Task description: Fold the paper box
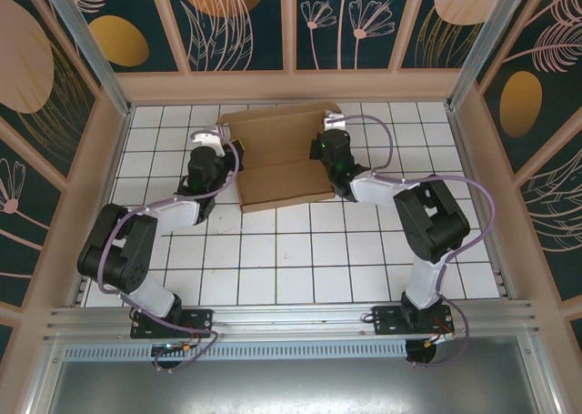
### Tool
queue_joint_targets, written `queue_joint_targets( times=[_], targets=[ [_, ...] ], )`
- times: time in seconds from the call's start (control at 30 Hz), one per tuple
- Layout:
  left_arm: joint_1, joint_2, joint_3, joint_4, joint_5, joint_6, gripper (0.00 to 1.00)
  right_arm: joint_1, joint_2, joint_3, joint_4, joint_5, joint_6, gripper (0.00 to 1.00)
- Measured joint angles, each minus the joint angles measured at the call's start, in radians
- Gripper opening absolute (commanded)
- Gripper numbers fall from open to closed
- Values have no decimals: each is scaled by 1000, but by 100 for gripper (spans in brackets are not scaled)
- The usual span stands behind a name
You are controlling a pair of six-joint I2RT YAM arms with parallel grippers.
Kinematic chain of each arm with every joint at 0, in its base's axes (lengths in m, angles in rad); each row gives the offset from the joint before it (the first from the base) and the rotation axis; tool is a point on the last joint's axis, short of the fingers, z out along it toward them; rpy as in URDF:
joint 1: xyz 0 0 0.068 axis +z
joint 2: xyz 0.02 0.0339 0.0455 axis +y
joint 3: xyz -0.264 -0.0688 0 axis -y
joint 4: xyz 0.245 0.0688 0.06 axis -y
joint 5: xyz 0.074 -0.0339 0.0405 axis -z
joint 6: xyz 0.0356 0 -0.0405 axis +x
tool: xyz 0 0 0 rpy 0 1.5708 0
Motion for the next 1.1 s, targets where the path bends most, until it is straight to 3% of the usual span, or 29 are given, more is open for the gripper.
queue_joint_targets(
  times=[0.53, 0.8, 1.1],
  targets=[
    [-3, -159, -69, -56, -18, 95, 21, 78, -32, -58, 23, 89, 1, 0],
    [-8, -152, -237, 123, 15, 17, 22, 92, -64, -153, 135, 78, 1, 0],
    [-13, -152, -307, 238, 19, -42, 21, 106, -83, -267, 293, 63, 1, 0]
  ],
)
